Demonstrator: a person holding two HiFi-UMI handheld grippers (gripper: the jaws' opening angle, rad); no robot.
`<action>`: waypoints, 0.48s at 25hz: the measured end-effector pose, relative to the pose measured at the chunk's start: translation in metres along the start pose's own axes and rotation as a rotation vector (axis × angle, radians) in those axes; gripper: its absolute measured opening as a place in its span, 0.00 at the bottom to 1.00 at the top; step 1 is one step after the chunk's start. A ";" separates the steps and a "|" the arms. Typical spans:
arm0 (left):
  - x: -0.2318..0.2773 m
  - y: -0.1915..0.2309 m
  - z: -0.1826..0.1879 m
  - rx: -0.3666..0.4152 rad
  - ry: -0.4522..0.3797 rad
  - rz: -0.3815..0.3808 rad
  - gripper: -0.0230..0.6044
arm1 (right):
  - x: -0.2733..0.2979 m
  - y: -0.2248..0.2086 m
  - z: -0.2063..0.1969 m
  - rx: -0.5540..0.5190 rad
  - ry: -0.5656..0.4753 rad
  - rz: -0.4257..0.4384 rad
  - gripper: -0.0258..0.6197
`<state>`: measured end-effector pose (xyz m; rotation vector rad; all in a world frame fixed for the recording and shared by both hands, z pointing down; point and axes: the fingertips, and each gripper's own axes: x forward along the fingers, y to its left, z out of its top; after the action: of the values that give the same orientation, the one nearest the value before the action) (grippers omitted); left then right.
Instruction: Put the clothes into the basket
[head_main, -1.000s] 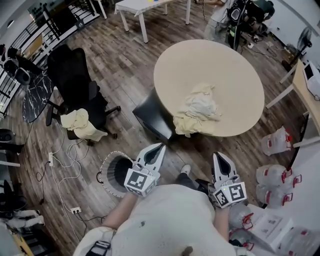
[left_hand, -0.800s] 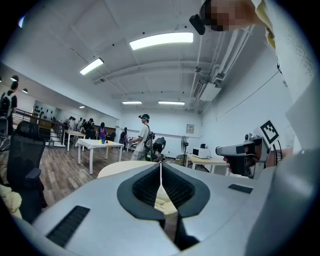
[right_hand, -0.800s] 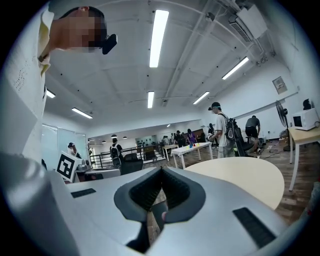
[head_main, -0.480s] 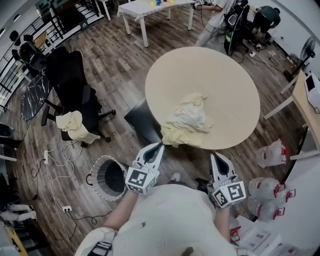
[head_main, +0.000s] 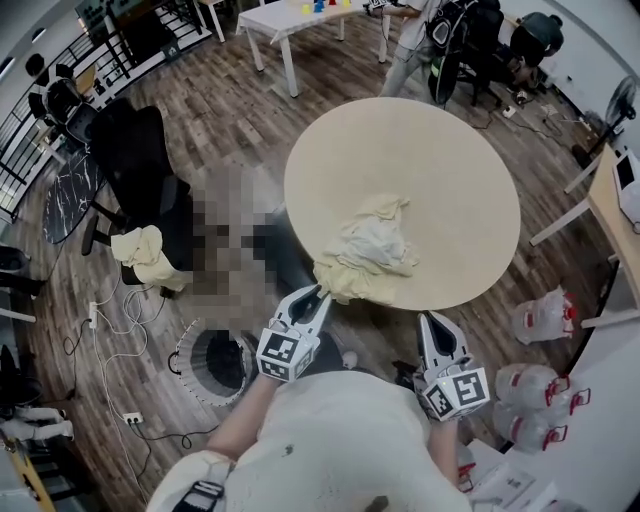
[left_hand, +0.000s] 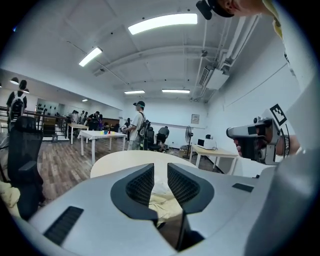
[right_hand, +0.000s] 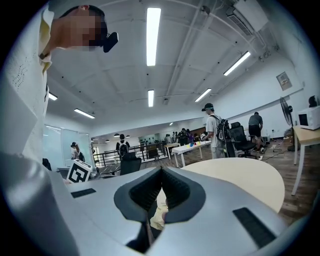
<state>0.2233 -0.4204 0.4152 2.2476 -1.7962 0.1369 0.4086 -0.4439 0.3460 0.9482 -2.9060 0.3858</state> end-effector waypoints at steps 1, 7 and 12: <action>0.006 0.002 -0.002 0.000 0.010 -0.002 0.18 | 0.002 -0.004 0.000 0.002 0.002 -0.006 0.05; 0.052 0.018 -0.015 0.002 0.063 -0.028 0.23 | 0.008 -0.034 0.001 0.017 0.005 -0.081 0.05; 0.094 0.036 -0.032 -0.034 0.158 -0.056 0.25 | 0.023 -0.060 0.007 0.040 0.006 -0.150 0.05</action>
<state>0.2130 -0.5087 0.4728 2.1947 -1.6416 0.2639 0.4253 -0.5052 0.3552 1.1597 -2.8077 0.4373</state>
